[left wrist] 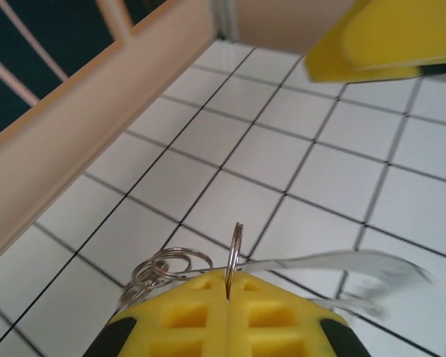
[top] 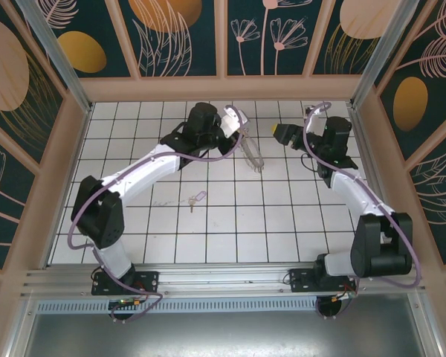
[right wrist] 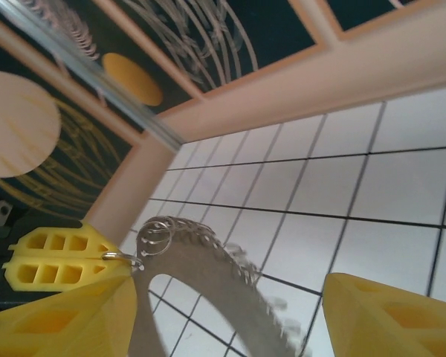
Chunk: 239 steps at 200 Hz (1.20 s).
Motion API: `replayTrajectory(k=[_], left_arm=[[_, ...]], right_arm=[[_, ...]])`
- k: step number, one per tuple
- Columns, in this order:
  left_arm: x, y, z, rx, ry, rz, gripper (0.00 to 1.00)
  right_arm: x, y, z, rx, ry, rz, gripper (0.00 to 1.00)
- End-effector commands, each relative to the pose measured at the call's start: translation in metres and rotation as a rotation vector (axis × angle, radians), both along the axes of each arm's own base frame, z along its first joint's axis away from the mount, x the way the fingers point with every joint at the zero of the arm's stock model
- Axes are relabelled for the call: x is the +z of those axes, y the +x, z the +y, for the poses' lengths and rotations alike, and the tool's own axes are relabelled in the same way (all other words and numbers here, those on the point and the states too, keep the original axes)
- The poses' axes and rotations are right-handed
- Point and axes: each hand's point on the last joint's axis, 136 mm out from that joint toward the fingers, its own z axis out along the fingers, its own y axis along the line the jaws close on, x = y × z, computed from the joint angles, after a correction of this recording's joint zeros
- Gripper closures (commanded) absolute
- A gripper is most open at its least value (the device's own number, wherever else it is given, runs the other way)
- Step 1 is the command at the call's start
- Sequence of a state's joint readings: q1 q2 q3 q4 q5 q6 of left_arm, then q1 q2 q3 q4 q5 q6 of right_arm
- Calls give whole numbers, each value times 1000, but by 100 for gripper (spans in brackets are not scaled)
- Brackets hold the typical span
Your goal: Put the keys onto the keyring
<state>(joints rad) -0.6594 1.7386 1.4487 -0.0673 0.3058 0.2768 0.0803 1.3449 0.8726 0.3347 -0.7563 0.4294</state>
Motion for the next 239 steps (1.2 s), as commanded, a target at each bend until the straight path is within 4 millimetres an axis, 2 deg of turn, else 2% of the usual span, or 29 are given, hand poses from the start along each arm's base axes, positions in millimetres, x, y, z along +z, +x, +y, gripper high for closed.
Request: replayTrajectory(k=[1,31,58,111,189,239], left_arm=[[50,-37,-7,-176,-139,-59,100],[68,-59,-6,-244,-222,-49,100],[78,-74,-9,-307,-261,-21,100],[77,-87,-13,-386,-283,41,100],[76,-77,-3,-447,-332,152,100],[69,-74,-4,-467,-294,200,100]], right_arm=[[32,-28,13,107,15,-144,36],[50,-49,20,165,37,-211,39],[61,-60,25,203,36,-258,41],[79,-77,36,274,49,-315,44],[83,-97,54,403,25,-337,45],[89,-99,68,449,12,-347,49]])
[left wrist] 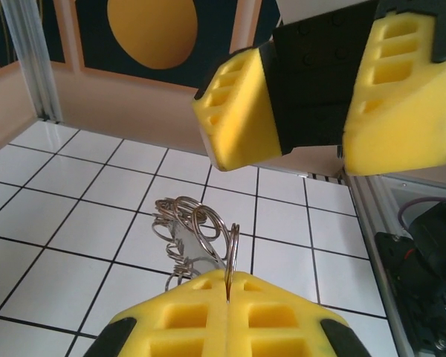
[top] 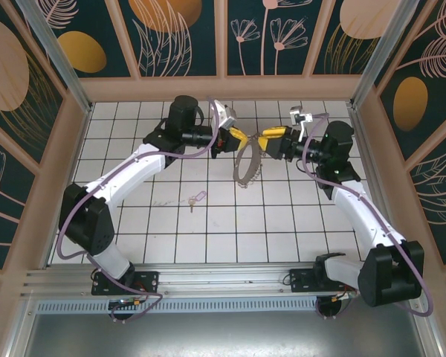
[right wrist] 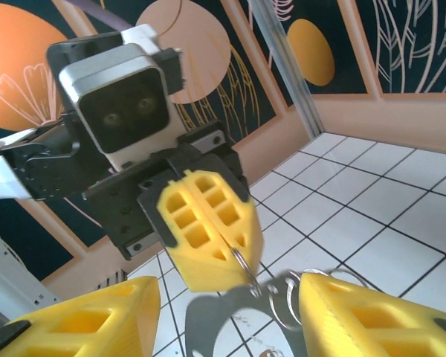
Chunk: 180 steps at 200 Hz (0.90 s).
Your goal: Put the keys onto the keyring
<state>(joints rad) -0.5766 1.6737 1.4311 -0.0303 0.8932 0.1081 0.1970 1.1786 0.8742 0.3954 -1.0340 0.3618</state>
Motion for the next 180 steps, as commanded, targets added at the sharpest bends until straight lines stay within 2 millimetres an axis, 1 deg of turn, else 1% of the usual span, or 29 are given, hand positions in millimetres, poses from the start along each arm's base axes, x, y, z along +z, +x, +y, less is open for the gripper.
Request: replayTrajectory(k=[1,31,64,115,163,180], left_arm=[[16,-7,-2,-60,-22,-23,100],[12,-7,-3,-75,-7,-9,100],[12,-9,-3,-98,-7,1,100],[17,-13,-2,-120,-15,4,100],[22,-13,-2,-124,-22,-1,100],[24,-13,-2,-126,-23,-2,100]], right_arm=[[16,-6,8,49,-8,-69,49],[16,-5,18,75,-22,-62,51],[13,0,23,76,-40,-54,53],[1,6,25,73,-60,-26,54],[-7,2,25,79,-68,-11,58],[-7,0,24,77,-70,-14,60]])
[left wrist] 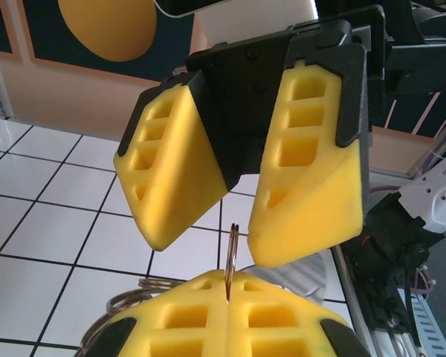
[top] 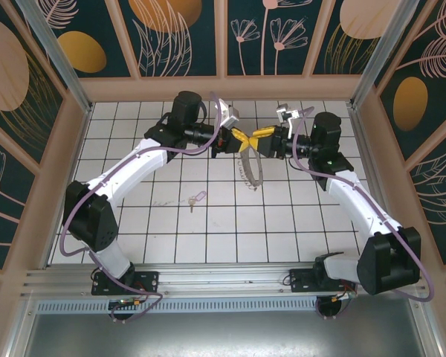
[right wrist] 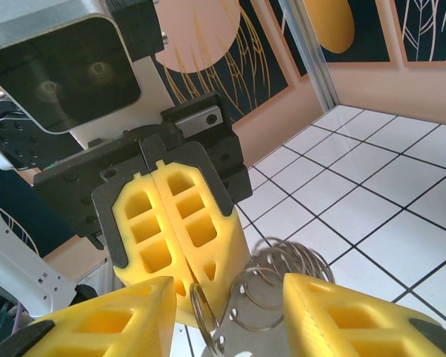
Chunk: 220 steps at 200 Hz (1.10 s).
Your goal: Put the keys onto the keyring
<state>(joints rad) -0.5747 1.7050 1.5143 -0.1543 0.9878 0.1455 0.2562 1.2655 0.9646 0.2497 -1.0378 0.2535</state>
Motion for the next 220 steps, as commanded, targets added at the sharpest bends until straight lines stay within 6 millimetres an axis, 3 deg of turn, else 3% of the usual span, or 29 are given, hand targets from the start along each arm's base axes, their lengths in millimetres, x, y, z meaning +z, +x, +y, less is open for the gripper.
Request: replayTrajectory(k=[1,23,43,50,73,95,105,114,120,178,191,220], left_arm=[[19,-1,1,-32,-36,-45,100],[20,-1,1,-30,-37,-42,100],[22,-1,1,-31,-39,-43,100],[11,3,-3,-34,-26,-20,100],[10,4,-3,-35,-24,-14,100],[10,7,-3,-11,-25,-10,100],[11,11,-3,17,-33,-8,87],[11,18,-3,62,-45,0,81],[26,16,2,95,-79,-31,77],[86,39,50,481,-297,-140,25],[92,44,54,526,-297,-143,21],[104,55,58,578,-316,-158,22]], right_arm=[[7,-6,1,12,-3,-49,61],[6,-9,0,11,-6,-50,65],[6,-10,0,9,-9,-53,75],[5,-10,0,8,-9,-51,80],[7,-9,0,6,-5,-59,100],[8,-5,-2,-20,4,-72,100],[11,-4,-3,-31,21,-86,100],[15,-2,-7,-46,39,-100,100],[19,-2,-8,-56,54,-114,100],[53,-4,-21,-109,202,-239,100],[64,-6,-22,-114,232,-271,100],[89,-12,-24,-125,311,-355,100]])
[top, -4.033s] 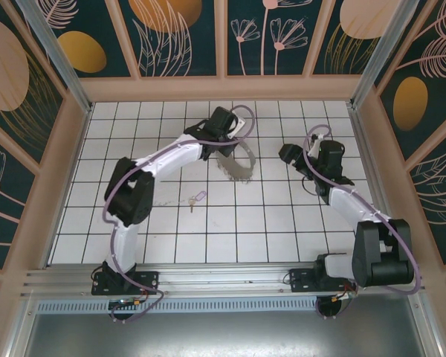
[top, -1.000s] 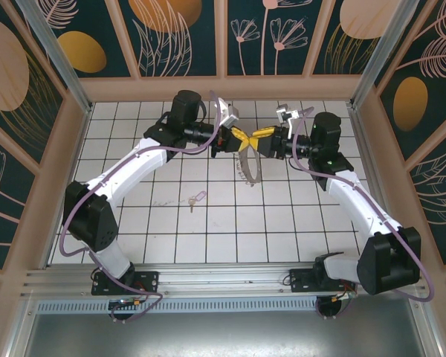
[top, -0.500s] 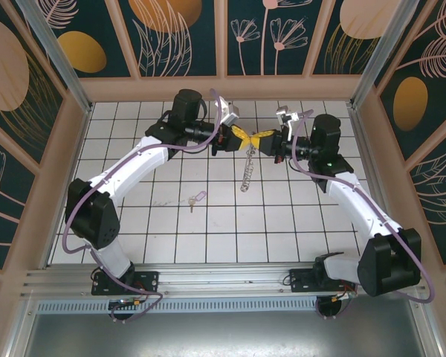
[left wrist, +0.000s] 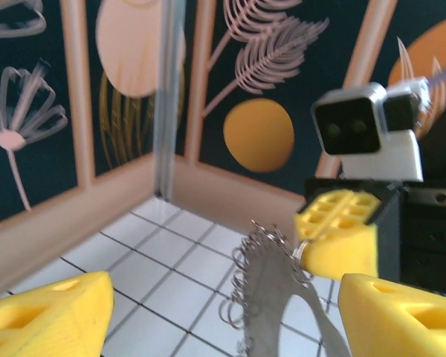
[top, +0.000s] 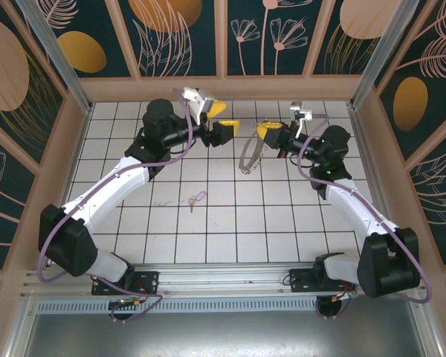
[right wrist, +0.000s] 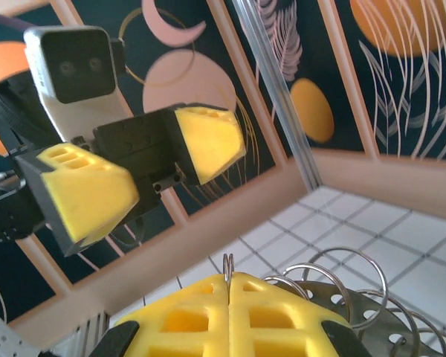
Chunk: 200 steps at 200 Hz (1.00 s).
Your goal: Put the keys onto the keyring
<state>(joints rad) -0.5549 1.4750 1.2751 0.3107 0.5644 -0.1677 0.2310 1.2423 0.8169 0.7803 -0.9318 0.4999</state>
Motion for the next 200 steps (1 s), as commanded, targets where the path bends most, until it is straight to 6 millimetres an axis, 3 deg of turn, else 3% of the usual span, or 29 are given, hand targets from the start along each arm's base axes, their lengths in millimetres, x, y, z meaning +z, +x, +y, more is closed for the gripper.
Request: replayTrajectory(k=[1,38,75,108,140,200], left_arm=[[29,16,11,102,-76,-46,22],[46,23,8,94,-146,-34,22],[63,3,-8,-93,-235,-6,25],[70,-14,-18,-251,-286,24,39],[72,-28,-18,-326,-312,15,44],[64,-28,-21,-365,-325,39,55]], right_arm=[[54,-21,-7,-15,116,-204,100],[84,-31,-10,-12,217,-292,100],[105,-35,-11,-22,290,-337,100],[109,-28,-8,-18,321,-324,100],[108,-21,-8,-4,369,-291,100],[104,-15,-8,28,443,-235,100]])
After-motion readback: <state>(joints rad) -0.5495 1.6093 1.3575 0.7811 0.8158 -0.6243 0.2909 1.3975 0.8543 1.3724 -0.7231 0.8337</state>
